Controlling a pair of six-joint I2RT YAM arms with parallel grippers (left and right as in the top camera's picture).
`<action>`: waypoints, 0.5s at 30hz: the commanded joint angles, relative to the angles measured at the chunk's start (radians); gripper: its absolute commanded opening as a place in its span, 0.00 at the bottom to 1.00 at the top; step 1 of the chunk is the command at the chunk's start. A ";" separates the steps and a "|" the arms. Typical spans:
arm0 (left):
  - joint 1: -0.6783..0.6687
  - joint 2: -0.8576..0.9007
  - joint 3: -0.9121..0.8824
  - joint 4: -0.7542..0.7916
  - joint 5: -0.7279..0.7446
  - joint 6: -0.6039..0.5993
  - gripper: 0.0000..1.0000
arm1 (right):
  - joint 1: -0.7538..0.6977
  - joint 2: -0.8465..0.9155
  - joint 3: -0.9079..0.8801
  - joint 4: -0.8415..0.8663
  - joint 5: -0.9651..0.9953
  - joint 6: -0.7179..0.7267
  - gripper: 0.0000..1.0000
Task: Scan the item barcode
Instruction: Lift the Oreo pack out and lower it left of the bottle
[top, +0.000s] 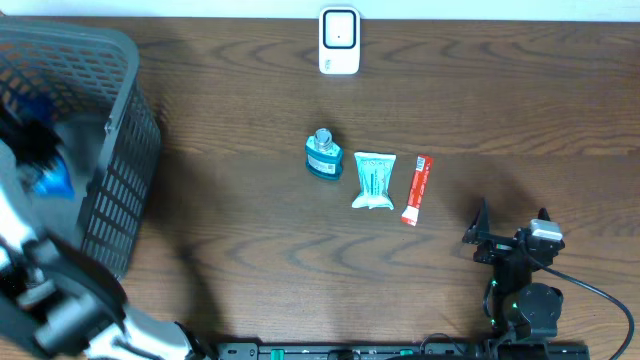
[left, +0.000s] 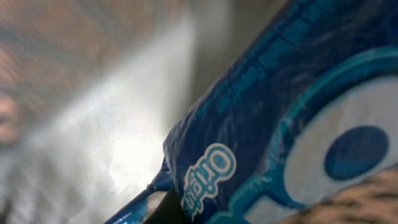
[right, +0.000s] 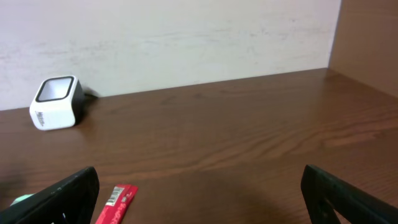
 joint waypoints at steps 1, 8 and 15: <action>-0.018 -0.245 0.097 0.050 -0.009 -0.197 0.07 | -0.019 0.000 -0.001 -0.004 0.002 -0.013 0.99; -0.234 -0.557 0.097 0.123 0.051 -0.328 0.07 | -0.019 0.000 -0.001 -0.004 0.002 -0.013 0.99; -0.640 -0.541 0.036 -0.074 0.030 -0.238 0.07 | -0.019 0.000 -0.001 -0.004 0.002 -0.013 0.99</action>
